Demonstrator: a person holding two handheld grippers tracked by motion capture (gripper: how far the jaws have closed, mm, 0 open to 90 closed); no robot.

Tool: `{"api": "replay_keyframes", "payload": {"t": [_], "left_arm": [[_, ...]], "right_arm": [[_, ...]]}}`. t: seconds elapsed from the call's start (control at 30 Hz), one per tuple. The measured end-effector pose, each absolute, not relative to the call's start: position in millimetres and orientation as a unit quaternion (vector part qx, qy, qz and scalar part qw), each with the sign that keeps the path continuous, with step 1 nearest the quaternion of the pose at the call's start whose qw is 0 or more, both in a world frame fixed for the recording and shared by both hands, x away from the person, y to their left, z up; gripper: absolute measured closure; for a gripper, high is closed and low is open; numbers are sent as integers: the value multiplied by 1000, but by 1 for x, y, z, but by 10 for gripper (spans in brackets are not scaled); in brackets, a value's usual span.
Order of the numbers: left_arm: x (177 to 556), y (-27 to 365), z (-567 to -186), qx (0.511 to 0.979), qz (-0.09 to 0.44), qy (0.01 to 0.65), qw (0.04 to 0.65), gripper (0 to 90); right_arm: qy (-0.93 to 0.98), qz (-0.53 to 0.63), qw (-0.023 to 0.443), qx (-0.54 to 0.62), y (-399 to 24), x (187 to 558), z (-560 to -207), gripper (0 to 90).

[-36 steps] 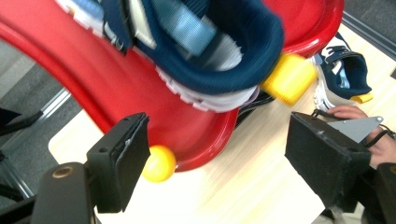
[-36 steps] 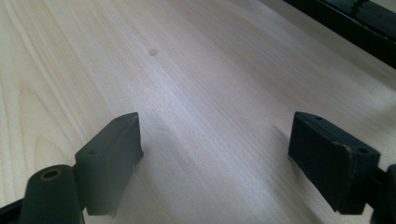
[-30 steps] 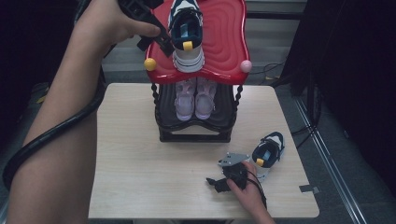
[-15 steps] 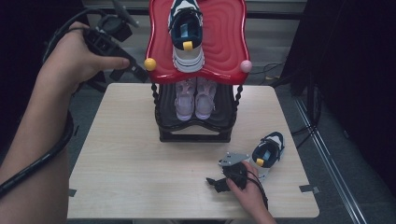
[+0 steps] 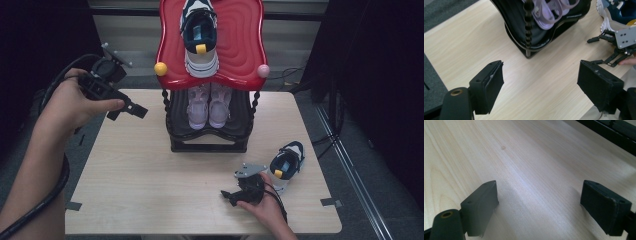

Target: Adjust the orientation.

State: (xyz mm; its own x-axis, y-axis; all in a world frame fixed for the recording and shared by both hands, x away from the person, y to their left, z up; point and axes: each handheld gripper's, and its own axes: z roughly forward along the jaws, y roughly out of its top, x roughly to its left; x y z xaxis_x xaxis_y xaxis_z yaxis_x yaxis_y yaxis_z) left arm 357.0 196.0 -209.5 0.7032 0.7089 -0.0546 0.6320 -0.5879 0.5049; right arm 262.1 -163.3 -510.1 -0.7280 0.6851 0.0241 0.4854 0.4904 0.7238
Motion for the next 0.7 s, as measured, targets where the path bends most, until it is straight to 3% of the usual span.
{"api": "replay_keyframes", "payload": {"t": [0.7], "left_arm": [[335, 181, -360, 893, 24, 361, 270, 205]], "right_arm": [[861, 355, 116, 345, -165, 262, -500, 148]]}}
